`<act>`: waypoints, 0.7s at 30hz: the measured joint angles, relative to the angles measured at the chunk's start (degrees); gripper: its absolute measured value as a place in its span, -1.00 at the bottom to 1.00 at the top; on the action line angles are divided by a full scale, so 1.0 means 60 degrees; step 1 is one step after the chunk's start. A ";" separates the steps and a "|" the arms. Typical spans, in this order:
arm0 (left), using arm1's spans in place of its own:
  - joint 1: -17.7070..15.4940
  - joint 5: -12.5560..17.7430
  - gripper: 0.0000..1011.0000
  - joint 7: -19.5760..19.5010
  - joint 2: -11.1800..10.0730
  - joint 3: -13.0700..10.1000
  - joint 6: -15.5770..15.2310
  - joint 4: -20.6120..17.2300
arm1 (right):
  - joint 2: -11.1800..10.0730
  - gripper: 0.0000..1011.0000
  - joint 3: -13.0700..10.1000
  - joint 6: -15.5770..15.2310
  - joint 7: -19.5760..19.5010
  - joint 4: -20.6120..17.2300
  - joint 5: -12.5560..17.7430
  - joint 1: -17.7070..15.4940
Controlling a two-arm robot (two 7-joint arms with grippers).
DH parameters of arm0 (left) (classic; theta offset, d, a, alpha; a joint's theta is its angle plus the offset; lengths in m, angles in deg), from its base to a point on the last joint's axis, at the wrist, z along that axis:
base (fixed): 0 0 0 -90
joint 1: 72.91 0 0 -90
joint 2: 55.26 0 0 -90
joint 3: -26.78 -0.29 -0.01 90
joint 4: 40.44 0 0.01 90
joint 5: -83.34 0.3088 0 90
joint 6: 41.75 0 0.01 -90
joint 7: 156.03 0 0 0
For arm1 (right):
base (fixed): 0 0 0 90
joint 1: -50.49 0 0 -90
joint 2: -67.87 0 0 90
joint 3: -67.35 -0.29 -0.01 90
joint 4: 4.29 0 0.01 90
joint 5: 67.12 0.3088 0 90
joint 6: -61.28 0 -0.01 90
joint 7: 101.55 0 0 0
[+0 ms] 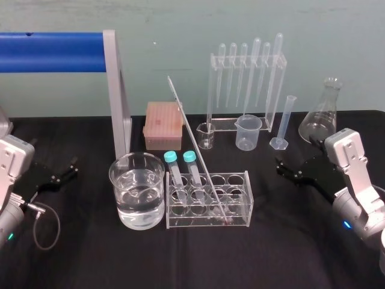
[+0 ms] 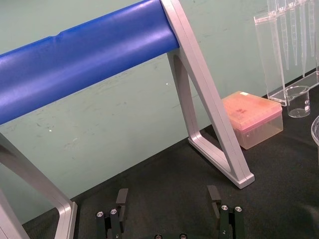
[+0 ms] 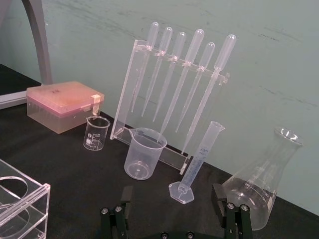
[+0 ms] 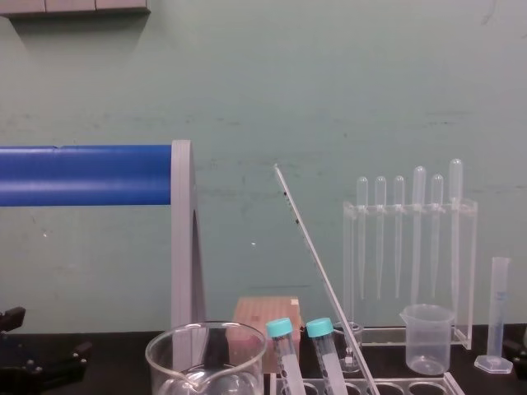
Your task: Hold the thermometer with one hand and immerse one end into the beaker, then reinsert it into the test tube rack.
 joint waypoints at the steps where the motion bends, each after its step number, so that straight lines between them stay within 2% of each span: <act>1: 0.0000 0.0000 0.99 0.0000 0.0000 -0.0001 0.0000 0.0001 | 0.0000 0.98 0.0000 0.0000 0.0000 0.0000 0.0000 0.0000; 21: -0.0001 0.0000 0.99 0.0000 0.0000 0.0000 0.0000 0.0000 | 0.0000 0.98 0.0000 0.0000 0.0000 0.0000 0.0000 0.0000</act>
